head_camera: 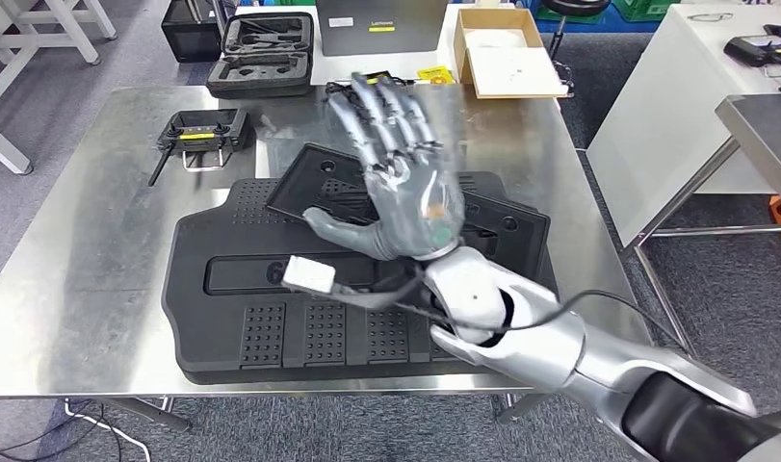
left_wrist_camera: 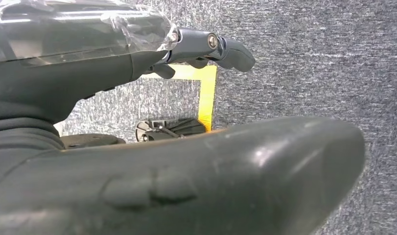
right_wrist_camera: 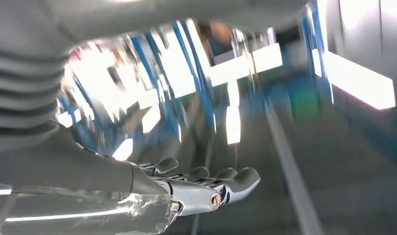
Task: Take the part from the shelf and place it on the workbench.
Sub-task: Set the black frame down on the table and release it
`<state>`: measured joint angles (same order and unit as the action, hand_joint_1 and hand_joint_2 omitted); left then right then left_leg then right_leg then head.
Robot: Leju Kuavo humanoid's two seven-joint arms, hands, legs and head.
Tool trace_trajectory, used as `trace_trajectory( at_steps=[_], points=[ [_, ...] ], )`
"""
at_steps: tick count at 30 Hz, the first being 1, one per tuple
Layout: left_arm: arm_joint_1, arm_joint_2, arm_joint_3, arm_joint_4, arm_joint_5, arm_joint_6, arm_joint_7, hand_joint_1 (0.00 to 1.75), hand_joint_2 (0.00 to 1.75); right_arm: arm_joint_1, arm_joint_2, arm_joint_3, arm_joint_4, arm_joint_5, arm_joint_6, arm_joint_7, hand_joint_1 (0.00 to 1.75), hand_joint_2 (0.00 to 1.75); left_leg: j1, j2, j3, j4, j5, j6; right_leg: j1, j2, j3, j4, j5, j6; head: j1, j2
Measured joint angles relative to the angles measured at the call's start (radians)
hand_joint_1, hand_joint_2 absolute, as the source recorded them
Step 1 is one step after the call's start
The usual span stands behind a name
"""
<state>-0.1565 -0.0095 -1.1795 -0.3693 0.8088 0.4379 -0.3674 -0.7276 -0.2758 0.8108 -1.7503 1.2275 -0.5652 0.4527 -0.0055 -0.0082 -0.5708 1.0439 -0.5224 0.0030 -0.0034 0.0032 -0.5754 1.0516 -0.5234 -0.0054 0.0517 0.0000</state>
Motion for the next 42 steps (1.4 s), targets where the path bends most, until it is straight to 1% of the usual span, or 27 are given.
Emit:
trace_trajectory(
  at_steps=[2,3,5,8,12,19,22,24,26,27,28,29,30,31,32,33,34,35,36,37,38,40,41,42],
  points=[
    [-0.002,0.000,0.000,0.000,-0.007,0.000,0.006,0.00,0.00,0.033,-0.005,-0.039,-0.026,0.088,-0.076,0.002,0.00,1.75,0.000,0.000,0.000,0.000,0.000,0.000,0.000,0.000,0.000,0.000,0.000,0.000,0.000,0.000],
    [-0.003,0.000,0.000,0.000,-0.009,0.000,0.007,0.00,0.00,0.045,-0.007,-0.057,-0.039,0.114,-0.098,-0.002,0.00,1.75,0.000,0.000,0.000,0.000,0.000,0.000,0.000,0.000,0.000,0.000,0.000,0.000,0.000,0.000],
    [-0.005,0.000,0.000,0.000,-0.011,0.002,0.008,0.00,0.00,0.072,-0.009,-0.095,-0.070,0.149,-0.121,-0.025,0.00,1.75,0.000,0.000,0.001,0.000,0.000,0.000,0.000,0.000,0.001,0.000,0.000,0.000,0.000,0.000],
    [-0.007,0.000,0.000,0.000,-0.008,0.007,0.003,0.00,0.00,0.118,-0.004,-0.154,-0.122,0.163,-0.126,-0.087,0.00,1.75,0.000,0.000,0.002,0.000,0.000,0.000,0.000,0.000,0.003,0.000,0.000,0.000,0.000,0.000],
    [-0.006,-0.001,0.000,0.000,0.001,0.030,-0.008,0.00,0.00,0.165,0.015,-0.222,-0.171,0.146,-0.126,-0.173,0.00,1.75,0.000,0.000,0.003,0.000,0.000,0.000,0.000,0.000,0.003,0.000,0.000,0.000,0.000,0.000],
    [-0.005,-0.002,0.001,0.000,0.016,0.073,-0.011,0.00,0.00,0.234,0.071,-0.311,-0.238,0.073,-0.126,-0.309,0.00,1.75,0.000,0.000,0.003,0.000,0.000,0.000,0.000,0.000,0.003,0.000,0.000,0.000,0.000,0.000],
    [-0.004,-0.003,0.003,0.000,0.024,0.082,-0.011,0.00,0.00,0.261,0.100,-0.347,-0.259,0.033,-0.126,-0.384,0.00,1.75,0.000,0.000,0.003,0.000,0.000,0.000,0.000,0.000,0.003,0.000,0.000,0.000,0.000,0.000],
    [-0.001,-0.003,0.006,0.000,0.030,0.091,-0.011,0.00,0.00,0.284,0.122,-0.371,-0.272,0.010,-0.126,-0.436,0.00,1.75,-0.003,0.000,0.004,-0.001,-0.001,0.006,-0.002,0.000,0.006,-0.008,0.004,0.006,0.000,0.000],
    [0.003,-0.005,0.008,0.000,0.036,0.100,-0.011,0.00,0.00,0.306,0.143,-0.392,-0.288,-0.001,-0.126,-0.473,0.00,1.75,0.002,0.003,0.023,-0.028,0.011,0.016,-0.001,0.000,0.012,-0.013,0.003,0.014,0.000,0.000],
    [0.005,-0.006,0.009,0.000,0.037,0.103,-0.012,0.00,0.00,0.312,0.151,-0.400,-0.294,-0.003,-0.127,-0.483,0.00,1.75,0.007,0.006,0.035,-0.046,0.021,0.021,0.000,0.000,0.008,0.000,-0.007,0.017,0.002,0.000],
    [0.005,-0.007,0.009,0.000,0.038,0.105,-0.012,0.00,0.00,0.318,0.157,-0.408,-0.300,-0.003,-0.127,-0.488,0.00,1.75,0.012,0.008,0.046,-0.061,0.028,0.024,0.000,0.000,-0.006,0.033,-0.026,0.020,0.005,0.000],
    [0.006,-0.008,0.009,0.000,0.039,0.107,-0.012,0.00,0.00,0.324,0.162,-0.414,-0.304,-0.002,-0.127,-0.490,0.00,1.75,0.014,0.010,0.050,-0.067,0.031,0.026,-0.003,0.001,-0.031,0.083,-0.050,0.025,0.007,0.000],
    [0.006,-0.008,0.009,0.000,0.039,0.109,-0.012,0.00,0.00,0.332,0.167,-0.420,-0.308,-0.002,-0.127,-0.492,0.00,1.75,0.016,0.010,0.051,-0.068,0.032,0.026,-0.006,0.001,-0.064,0.143,-0.075,0.030,0.009,0.000],
    [0.007,-0.009,0.009,0.000,0.040,0.109,-0.012,0.00,0.00,0.341,0.171,-0.425,-0.312,-0.002,-0.128,-0.491,0.00,1.75,0.018,0.010,0.051,-0.067,0.030,0.024,-0.012,0.001,-0.095,0.195,-0.089,0.036,0.009,0.000],
    [0.007,-0.009,0.009,0.000,0.041,0.110,-0.012,0.00,0.00,0.348,0.173,-0.429,-0.314,-0.002,-0.128,-0.490,0.00,1.75,0.021,0.010,0.051,-0.065,0.028,0.020,-0.017,0.000,-0.115,0.224,-0.088,0.042,0.010,0.000],
    [0.008,-0.009,0.009,0.000,0.041,0.111,-0.012,0.00,0.00,0.352,0.175,-0.432,-0.315,-0.002,-0.128,-0.488,0.00,1.75,0.026,0.010,0.052,-0.060,0.024,0.014,-0.023,0.000,-0.118,0.214,-0.065,0.048,0.010,0.000],
    [0.008,-0.009,0.009,0.000,0.041,0.111,-0.012,0.00,0.00,0.355,0.176,-0.435,-0.317,-0.002,-0.128,-0.484,0.00,1.75,0.032,0.009,0.052,-0.053,0.017,0.006,-0.029,-0.001,-0.103,0.168,-0.025,0.055,0.011,0.000],
    [0.008,-0.010,0.009,0.000,0.041,0.112,-0.012,0.00,0.00,0.357,0.178,-0.438,-0.320,-0.002,-0.128,-0.481,0.00,1.75,0.037,0.009,0.051,-0.043,0.009,-0.005,-0.034,-0.002,-0.079,0.110,0.008,0.064,0.012,0.000],
    [0.007,-0.009,0.009,0.000,0.041,0.112,-0.012,0.00,0.00,0.359,0.180,-0.441,-0.322,-0.002,-0.128,-0.477,0.00,1.75,0.040,0.008,0.048,-0.030,-0.001,-0.017,-0.037,0.000,-0.059,0.055,0.034,0.068,0.015,0.000],
    [0.006,-0.009,0.009,0.000,0.042,0.113,-0.013,0.00,0.00,0.363,0.183,-0.443,-0.325,-0.001,-0.129,-0.474,0.00,1.75,0.040,0.007,0.044,-0.019,-0.008,-0.027,-0.037,0.002,-0.047,0.024,0.044,0.064,0.017,0.000],
    [0.006,-0.009,0.009,0.000,0.042,0.114,-0.013,0.00,0.00,0.368,0.185,-0.445,-0.328,-0.001,-0.129,-0.472,0.00,1.75,0.039,0.006,0.041,-0.013,-0.012,-0.035,-0.035,0.005,-0.045,0.016,0.039,0.057,0.016,0.000],
    [0.006,-0.009,0.010,0.000,0.043,0.115,-0.014,0.00,0.00,0.376,0.190,-0.449,-0.333,0.000,-0.130,-0.472,0.00,1.75,0.039,0.005,0.040,-0.013,-0.012,-0.044,-0.031,0.009,-0.050,0.021,0.036,0.034,0.010,0.000],
    [0.007,-0.009,0.010,0.000,0.043,0.115,-0.014,0.00,0.00,0.378,0.191,-0.452,-0.336,0.000,-0.130,-0.473,0.00,1.75,0.041,0.005,0.042,-0.010,-0.015,-0.048,-0.031,0.008,-0.051,0.021,0.037,0.028,0.005,0.000],
    [0.006,-0.009,0.010,0.000,0.044,0.116,-0.014,0.00,0.00,0.380,0.193,-0.454,-0.339,-0.001,-0.130,-0.474,0.00,1.75,0.042,0.005,0.038,0.004,-0.028,-0.050,-0.031,0.007,-0.051,0.020,0.038,0.022,0.002,0.000]
  ],
)
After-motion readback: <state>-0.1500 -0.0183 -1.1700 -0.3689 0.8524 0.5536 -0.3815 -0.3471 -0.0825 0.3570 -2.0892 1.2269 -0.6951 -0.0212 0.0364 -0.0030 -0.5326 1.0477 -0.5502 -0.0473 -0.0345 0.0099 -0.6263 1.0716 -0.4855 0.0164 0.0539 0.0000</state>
